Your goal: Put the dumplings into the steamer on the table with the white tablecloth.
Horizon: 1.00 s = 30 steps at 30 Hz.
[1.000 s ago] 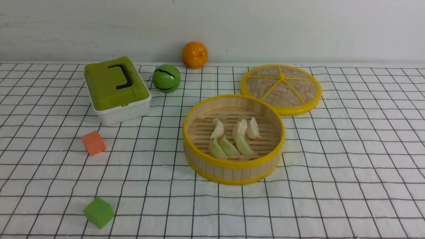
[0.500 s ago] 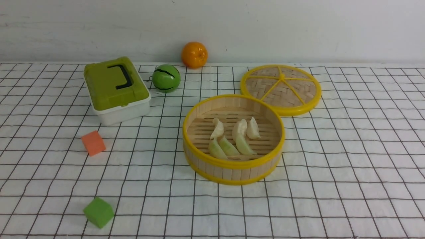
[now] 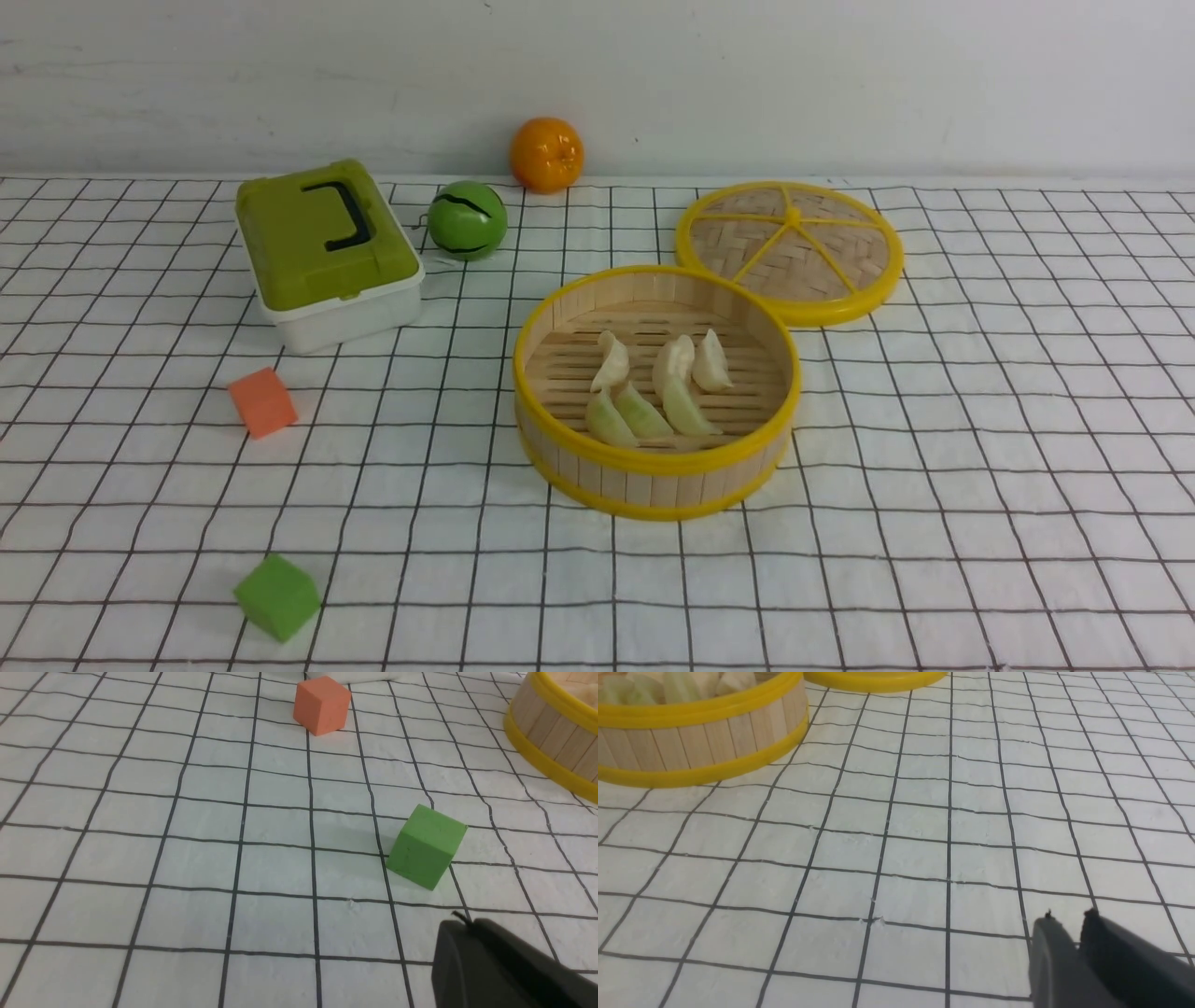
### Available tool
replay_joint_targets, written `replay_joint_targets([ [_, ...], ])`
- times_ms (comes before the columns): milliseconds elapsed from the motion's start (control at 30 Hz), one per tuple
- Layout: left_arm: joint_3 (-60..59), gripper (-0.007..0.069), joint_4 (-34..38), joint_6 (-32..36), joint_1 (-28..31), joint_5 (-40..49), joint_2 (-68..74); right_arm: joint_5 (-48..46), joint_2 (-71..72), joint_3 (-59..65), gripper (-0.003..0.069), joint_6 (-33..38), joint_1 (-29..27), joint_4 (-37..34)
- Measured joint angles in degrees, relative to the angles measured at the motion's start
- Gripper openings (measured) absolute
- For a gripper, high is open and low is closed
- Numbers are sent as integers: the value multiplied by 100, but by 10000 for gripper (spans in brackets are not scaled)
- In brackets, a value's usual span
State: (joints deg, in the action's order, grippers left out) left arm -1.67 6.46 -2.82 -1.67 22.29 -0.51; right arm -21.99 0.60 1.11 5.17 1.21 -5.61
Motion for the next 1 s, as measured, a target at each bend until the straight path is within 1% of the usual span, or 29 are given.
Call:
replay_joint_targets([
  [1000, 0, -8, 0, 2, 0, 0, 0, 0, 0, 0, 139, 0, 0, 0],
])
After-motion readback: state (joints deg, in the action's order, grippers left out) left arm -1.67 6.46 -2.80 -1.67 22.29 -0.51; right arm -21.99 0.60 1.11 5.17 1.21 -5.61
